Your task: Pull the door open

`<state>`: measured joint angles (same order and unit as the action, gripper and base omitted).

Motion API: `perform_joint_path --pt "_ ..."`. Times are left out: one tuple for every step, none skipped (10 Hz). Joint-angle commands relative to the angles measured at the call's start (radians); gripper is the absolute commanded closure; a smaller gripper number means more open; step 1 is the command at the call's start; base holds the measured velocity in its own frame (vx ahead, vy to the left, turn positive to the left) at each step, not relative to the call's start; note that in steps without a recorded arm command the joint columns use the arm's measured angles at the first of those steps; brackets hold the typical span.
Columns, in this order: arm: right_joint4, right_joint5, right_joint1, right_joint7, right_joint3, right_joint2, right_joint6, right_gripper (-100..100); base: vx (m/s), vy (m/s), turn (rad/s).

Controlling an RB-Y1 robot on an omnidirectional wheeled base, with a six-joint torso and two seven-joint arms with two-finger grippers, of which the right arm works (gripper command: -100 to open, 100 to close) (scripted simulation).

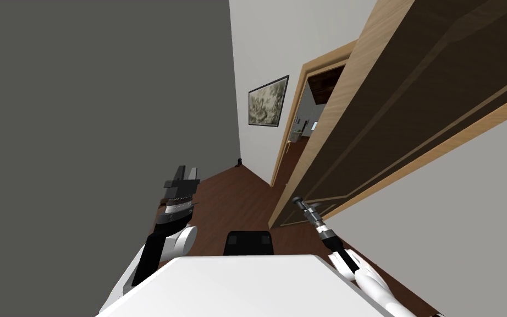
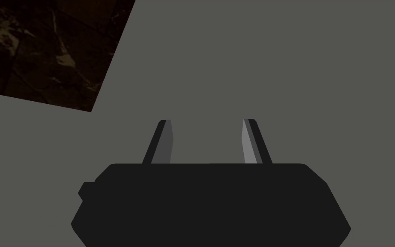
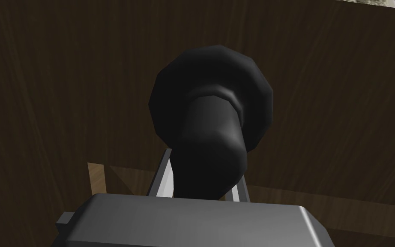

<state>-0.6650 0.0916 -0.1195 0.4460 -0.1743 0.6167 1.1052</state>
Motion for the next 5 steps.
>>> perform_joint_path --pt "0.006 -0.001 -0.004 0.001 -0.003 0.004 0.012 100 -0.173 -0.076 0.134" --pt "0.012 -0.001 -0.003 0.003 -0.005 0.006 0.019 100 -0.211 -0.073 0.185" --pt "0.018 -0.001 -0.003 0.005 -0.007 0.009 0.027 100 -0.223 -0.108 0.174" --pt "0.024 -0.001 -0.002 0.007 -0.009 0.011 0.035 100 -0.227 -0.143 0.190" --pt "0.030 -0.001 -0.002 0.009 -0.011 0.014 0.042 100 -0.223 -0.082 0.173"
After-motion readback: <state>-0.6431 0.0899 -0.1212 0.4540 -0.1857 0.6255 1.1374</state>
